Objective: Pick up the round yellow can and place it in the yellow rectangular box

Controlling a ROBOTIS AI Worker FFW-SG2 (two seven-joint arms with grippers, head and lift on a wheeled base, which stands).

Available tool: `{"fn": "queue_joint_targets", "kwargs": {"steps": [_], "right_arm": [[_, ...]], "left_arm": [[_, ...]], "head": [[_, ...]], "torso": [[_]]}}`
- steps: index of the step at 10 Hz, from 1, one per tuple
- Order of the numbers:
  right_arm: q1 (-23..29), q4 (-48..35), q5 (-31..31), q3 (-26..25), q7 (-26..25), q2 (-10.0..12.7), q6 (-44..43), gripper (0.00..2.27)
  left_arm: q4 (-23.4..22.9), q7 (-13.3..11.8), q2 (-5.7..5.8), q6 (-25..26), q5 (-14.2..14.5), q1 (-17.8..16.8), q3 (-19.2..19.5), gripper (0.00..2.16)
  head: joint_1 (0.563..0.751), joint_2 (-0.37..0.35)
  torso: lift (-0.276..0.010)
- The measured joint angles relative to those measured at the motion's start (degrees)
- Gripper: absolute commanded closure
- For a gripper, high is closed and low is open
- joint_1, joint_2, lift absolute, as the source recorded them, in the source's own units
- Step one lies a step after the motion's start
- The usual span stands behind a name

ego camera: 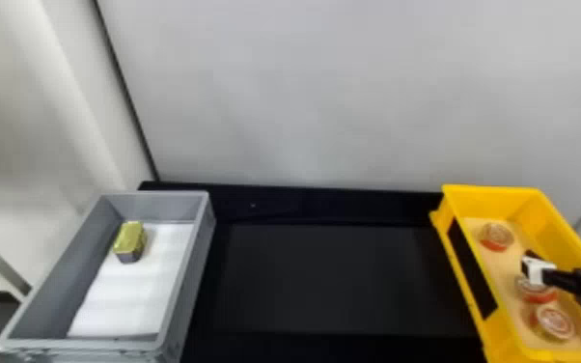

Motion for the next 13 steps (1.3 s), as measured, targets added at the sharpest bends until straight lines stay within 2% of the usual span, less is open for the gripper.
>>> {"fn": "queue_joint_targets", "kwargs": {"steps": [3,6,9,13], "right_arm": [[0.2,-2.4,-0.2,0.0,0.4,0.0,-0.1,0.11],[2.0,-10.2,0.6,-1.7,-0.8,0.0,-3.3,0.11],[4.0,-16.6,1.4,-5.5,-0.2,0.0,-11.1,0.12],[5.2,-18.5,-0.5,-12.5,0.1,0.3,-28.2,0.12]], "left_arm": [[0.0,0.0,0.00,0.0,0.0,0.0,0.1,0.14],[0.0,0.0,0.00,0.0,0.0,0.0,0.4,0.14],[0.0,0.0,0.00,-0.1,0.0,0.0,0.5,0.14],[-0.1,-0.2,0.00,-0.4,0.0,-0.1,1.1,0.14]], "head": [[0.694,0.014],[0.694,0.014],[0.694,0.014],[0.694,0.014]], "torso": [[-0.068],[-0.068],[-0.068],[-0.068]]}}
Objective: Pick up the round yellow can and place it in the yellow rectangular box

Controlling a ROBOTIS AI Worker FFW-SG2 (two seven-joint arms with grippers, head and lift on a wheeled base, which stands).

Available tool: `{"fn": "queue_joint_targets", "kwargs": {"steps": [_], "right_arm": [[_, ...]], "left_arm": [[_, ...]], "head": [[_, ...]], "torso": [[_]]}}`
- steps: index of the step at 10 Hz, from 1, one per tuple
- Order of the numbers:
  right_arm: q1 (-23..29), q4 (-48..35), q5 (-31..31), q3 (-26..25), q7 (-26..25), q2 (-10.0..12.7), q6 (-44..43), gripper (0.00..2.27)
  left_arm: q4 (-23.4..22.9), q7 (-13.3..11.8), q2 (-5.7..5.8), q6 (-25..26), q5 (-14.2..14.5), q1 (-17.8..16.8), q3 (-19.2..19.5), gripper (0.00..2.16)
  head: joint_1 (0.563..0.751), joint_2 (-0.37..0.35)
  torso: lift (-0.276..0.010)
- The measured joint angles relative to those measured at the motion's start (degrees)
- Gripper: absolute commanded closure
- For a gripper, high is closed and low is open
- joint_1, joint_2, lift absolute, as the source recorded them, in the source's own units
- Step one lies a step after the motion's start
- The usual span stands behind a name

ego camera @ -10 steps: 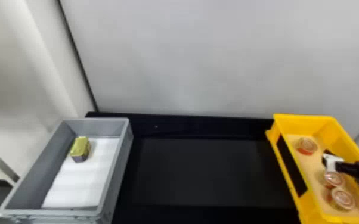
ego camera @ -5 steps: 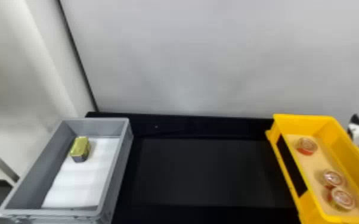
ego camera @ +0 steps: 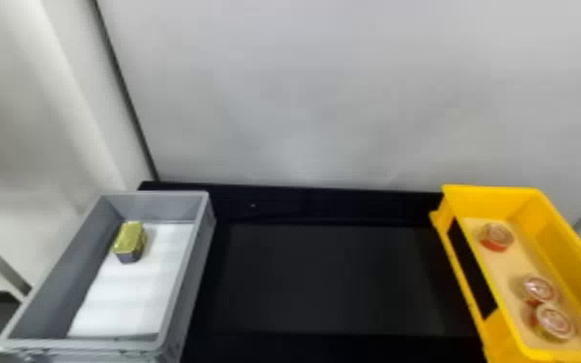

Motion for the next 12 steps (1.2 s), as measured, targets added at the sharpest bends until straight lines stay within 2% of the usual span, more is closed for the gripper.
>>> {"fn": "queue_joint_targets", "kwargs": {"steps": [6,12], "right_arm": [[-3.6,-4.9,-11.1,-9.0,-5.9,-0.8,-8.9,0.12],[-2.9,-8.6,-18.2,-10.6,-13.6,-1.0,-10.4,0.13]], "left_arm": [[-0.3,0.1,0.00,-0.7,0.0,0.1,0.3,0.14],[-0.6,0.1,0.00,-0.9,0.0,0.5,1.0,0.14]], "head": [[0.694,0.014],[0.694,0.014]], "torso": [[-0.068],[-0.068]]}}
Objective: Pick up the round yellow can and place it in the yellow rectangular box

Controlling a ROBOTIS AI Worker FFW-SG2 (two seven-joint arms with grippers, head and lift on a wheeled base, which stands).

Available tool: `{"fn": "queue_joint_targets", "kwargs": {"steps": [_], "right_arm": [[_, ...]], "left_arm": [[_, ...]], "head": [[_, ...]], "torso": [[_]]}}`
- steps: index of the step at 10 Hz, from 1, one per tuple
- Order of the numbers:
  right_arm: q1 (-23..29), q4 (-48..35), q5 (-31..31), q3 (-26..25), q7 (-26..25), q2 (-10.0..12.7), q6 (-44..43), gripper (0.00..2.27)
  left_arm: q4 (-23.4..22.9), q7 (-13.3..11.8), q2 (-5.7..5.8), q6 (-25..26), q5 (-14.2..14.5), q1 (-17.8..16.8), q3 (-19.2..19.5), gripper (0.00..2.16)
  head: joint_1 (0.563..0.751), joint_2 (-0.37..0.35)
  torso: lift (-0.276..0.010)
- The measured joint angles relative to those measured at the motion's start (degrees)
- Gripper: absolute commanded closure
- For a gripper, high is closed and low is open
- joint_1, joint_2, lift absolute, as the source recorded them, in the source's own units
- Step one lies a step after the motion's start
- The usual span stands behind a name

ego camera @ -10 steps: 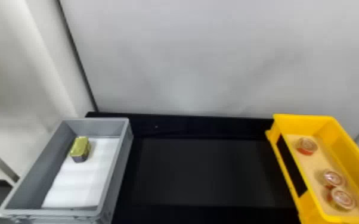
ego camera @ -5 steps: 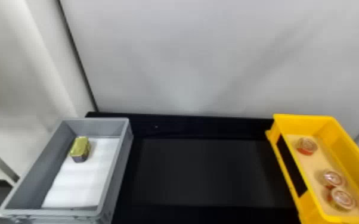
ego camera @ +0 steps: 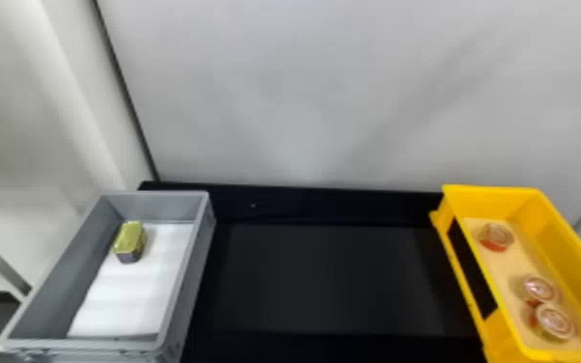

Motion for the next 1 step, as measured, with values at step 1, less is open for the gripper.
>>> {"fn": "queue_joint_targets", "kwargs": {"steps": [1], "right_arm": [[0.2,-1.3,0.0,-0.1,-1.0,0.0,1.8,0.13]], "left_arm": [[-0.1,0.0,0.00,0.0,0.0,0.1,0.1,0.14]], "head": [[0.694,0.014]], "torso": [[-0.068]]}}
